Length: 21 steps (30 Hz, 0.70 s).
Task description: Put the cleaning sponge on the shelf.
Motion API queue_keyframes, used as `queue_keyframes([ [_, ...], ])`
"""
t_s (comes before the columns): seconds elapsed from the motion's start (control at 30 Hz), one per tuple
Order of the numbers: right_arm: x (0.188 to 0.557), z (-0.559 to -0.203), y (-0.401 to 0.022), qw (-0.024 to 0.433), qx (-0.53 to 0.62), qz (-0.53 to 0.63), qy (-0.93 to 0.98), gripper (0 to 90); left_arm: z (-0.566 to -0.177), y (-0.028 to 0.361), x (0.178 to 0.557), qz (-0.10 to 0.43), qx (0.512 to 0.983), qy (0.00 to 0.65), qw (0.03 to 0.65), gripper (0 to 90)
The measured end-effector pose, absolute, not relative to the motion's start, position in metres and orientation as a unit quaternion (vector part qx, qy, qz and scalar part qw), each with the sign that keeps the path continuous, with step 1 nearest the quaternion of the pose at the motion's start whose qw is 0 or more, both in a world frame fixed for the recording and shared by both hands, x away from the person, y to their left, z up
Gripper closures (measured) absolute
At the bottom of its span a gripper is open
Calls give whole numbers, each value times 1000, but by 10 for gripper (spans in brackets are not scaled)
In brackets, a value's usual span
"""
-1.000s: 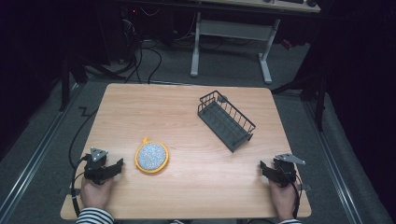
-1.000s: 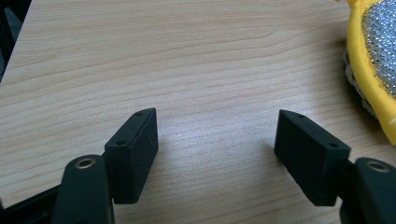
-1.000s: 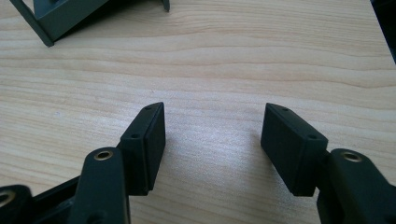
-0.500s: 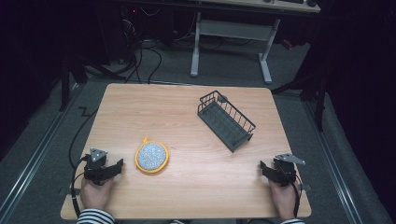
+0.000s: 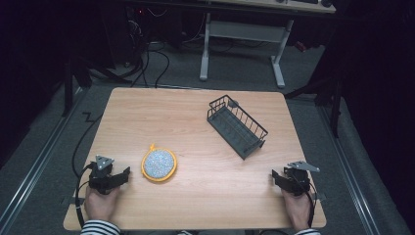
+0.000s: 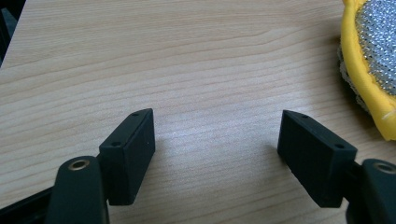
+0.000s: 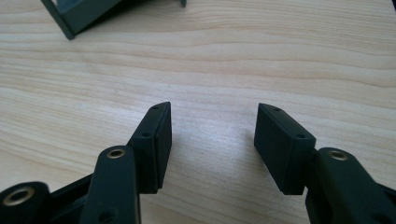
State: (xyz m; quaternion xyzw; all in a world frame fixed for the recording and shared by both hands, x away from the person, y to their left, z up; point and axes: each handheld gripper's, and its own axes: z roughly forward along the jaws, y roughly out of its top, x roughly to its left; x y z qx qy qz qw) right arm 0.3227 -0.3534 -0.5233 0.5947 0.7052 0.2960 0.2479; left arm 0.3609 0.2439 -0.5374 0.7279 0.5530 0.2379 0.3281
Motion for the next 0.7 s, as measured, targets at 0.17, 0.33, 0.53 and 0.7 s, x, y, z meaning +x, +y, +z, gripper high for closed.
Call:
queue_keyframes([
  [0.17,326,-509,-353,239,586,321,704,476,-537,244,361,237,728,553,329,279],
  [0.33,335,-488,-351,236,577,340,703,489,-537,244,361,238,727,554,329,280],
  [0.53,348,-462,-351,237,566,367,699,498,-537,244,361,238,727,554,329,280],
  [0.7,372,-437,-346,245,551,377,703,496,-537,244,361,238,727,554,329,280],
])
